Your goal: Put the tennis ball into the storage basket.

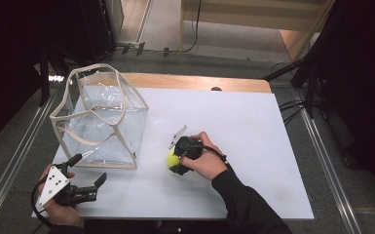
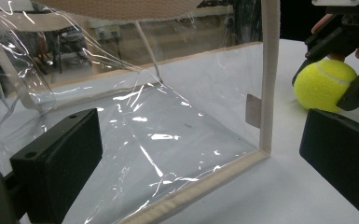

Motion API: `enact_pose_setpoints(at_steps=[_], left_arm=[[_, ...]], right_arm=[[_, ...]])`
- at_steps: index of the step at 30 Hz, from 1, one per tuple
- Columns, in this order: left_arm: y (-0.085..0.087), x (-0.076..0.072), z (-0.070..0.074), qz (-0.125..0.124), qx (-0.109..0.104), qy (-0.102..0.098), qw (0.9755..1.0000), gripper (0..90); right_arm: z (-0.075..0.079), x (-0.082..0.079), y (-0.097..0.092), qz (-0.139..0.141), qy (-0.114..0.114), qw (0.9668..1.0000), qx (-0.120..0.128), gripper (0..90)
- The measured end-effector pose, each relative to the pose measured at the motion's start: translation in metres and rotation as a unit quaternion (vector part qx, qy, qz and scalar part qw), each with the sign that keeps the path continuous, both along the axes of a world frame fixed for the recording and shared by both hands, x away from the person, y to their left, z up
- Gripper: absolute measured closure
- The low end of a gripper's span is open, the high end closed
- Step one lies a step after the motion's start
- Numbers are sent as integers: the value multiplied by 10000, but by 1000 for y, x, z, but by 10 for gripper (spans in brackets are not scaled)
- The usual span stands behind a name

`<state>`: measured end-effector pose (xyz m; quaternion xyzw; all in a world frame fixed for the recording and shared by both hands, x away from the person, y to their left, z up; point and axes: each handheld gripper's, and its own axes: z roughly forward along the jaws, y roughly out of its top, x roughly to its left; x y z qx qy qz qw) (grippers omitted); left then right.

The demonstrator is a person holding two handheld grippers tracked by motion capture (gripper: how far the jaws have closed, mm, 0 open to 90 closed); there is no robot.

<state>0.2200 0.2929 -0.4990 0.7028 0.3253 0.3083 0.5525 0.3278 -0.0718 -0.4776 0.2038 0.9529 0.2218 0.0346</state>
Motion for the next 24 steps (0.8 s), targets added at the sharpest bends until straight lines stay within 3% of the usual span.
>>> enact_pose_setpoints(at_steps=[10, 24], left_arm=[[0, 0, 0, -3, -11, -9, 10000, 0], [0, 0, 0, -14, -10, 2, 10000, 0]], right_arm=[[8, 1, 2, 131, 3, 9999, 23, 235], [22, 6, 11, 106, 42, 9999, 75, 235]])
